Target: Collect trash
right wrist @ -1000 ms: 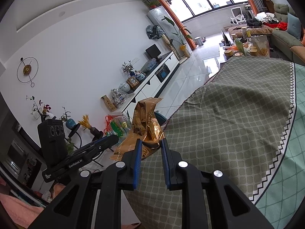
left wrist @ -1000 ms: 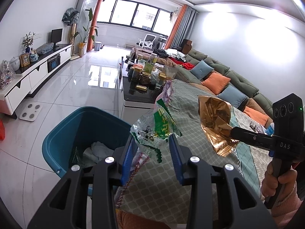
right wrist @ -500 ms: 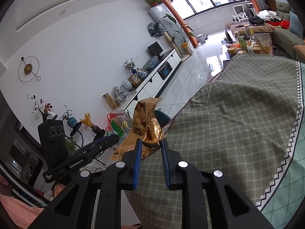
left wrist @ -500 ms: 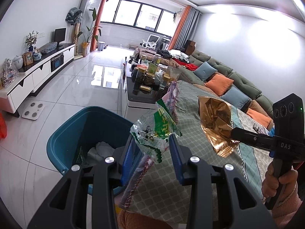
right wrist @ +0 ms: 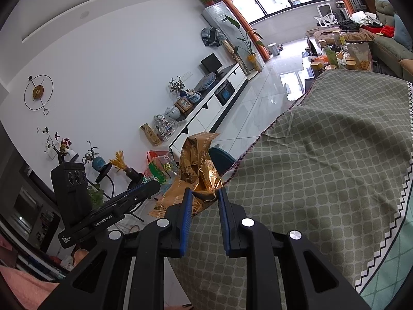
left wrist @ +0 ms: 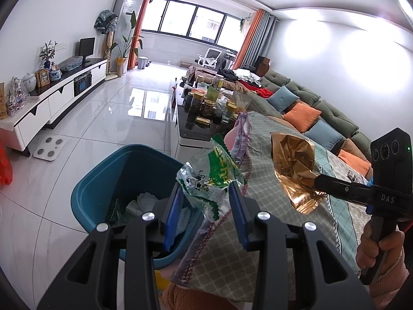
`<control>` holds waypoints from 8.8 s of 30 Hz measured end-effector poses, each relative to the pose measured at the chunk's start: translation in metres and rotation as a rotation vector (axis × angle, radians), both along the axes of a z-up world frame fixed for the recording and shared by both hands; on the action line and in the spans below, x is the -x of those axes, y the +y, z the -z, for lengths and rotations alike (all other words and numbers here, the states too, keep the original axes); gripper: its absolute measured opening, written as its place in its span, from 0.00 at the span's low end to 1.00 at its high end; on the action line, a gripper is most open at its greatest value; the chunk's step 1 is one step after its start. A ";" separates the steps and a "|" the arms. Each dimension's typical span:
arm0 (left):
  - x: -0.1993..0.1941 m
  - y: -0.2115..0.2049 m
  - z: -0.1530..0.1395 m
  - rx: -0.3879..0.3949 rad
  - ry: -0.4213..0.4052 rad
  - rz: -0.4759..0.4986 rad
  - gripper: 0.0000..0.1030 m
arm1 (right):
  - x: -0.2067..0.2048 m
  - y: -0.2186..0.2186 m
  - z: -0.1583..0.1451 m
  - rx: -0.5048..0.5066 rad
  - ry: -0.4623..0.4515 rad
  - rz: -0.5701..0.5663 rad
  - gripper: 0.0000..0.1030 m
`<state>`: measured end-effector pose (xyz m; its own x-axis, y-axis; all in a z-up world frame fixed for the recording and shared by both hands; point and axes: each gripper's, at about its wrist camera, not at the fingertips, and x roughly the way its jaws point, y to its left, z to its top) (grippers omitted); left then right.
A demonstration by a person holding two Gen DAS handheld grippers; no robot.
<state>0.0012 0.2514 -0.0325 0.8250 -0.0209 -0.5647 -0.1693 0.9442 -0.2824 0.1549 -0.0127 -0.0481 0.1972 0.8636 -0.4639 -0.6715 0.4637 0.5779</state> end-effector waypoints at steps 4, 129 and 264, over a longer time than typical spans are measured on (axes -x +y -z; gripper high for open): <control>0.000 -0.001 0.000 -0.008 -0.002 -0.010 0.36 | -0.001 0.004 -0.001 0.001 0.001 -0.005 0.20; -0.033 0.027 0.048 -0.018 0.145 -0.168 0.36 | -0.013 0.117 0.018 0.176 0.024 -0.091 0.20; -0.012 -0.246 -0.016 -0.314 -0.330 0.093 0.97 | 0.131 -0.186 -0.022 0.273 -0.573 0.912 0.97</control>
<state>0.0133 0.0055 -0.0167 0.9643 0.0264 -0.2633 -0.0288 0.9996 -0.0050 0.0235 -0.1982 -0.0261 0.9527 0.1683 -0.2532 -0.1488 0.9843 0.0946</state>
